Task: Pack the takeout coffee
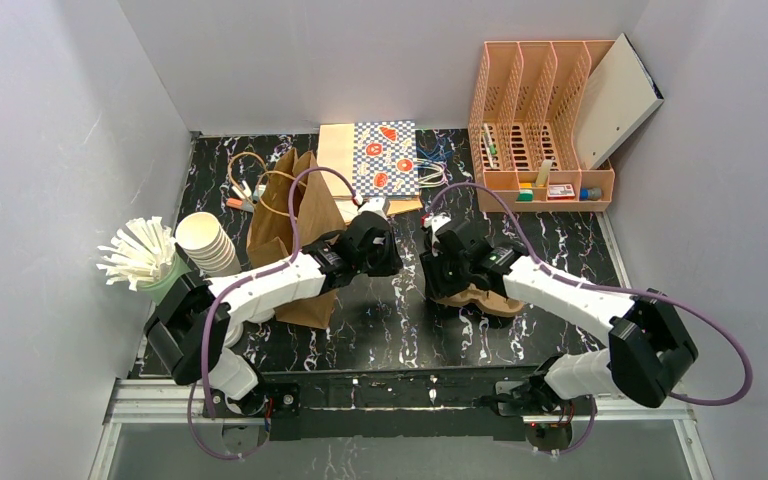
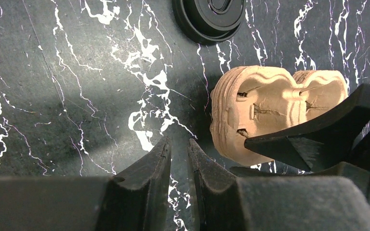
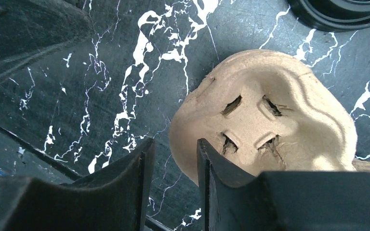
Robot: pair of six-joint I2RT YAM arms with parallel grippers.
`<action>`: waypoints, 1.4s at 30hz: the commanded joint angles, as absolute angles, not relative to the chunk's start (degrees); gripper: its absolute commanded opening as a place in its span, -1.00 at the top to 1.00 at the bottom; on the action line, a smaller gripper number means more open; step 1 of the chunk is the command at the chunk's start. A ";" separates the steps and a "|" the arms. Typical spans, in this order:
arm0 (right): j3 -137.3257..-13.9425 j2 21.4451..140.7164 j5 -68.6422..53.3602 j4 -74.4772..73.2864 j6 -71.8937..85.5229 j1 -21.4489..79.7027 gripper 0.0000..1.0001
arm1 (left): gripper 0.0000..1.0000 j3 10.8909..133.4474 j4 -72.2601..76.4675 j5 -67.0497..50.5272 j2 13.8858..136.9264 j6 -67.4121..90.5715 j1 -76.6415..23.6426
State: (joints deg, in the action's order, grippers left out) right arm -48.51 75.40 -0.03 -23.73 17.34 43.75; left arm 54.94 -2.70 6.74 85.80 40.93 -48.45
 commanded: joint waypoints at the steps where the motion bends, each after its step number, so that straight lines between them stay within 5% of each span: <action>1: -51.21 76.73 1.91 -22.29 15.74 44.79 0.09 | 0.64 57.16 -4.48 6.95 84.49 39.47 -48.52; 10: -51.68 76.34 3.19 -22.05 16.53 45.70 0.35 | 0.64 57.60 -4.44 6.27 85.73 39.12 -48.52; 15: -51.35 74.67 3.92 -21.93 16.61 45.70 0.66 | 0.64 57.60 -4.16 5.64 86.12 39.32 -48.52; 27: -50.77 71.73 4.19 -21.27 17.23 45.70 0.72 | 0.62 57.21 -3.08 2.95 87.04 39.78 -48.52; 37: -44.35 63.82 5.55 -14.45 19.11 45.70 0.81 | 0.11 54.11 5.59 -6.01 88.07 43.74 -48.52; 42: -42.41 62.28 5.90 -13.34 20.23 45.70 0.83 | 0.06 52.83 8.47 -7.41 87.98 45.09 -48.54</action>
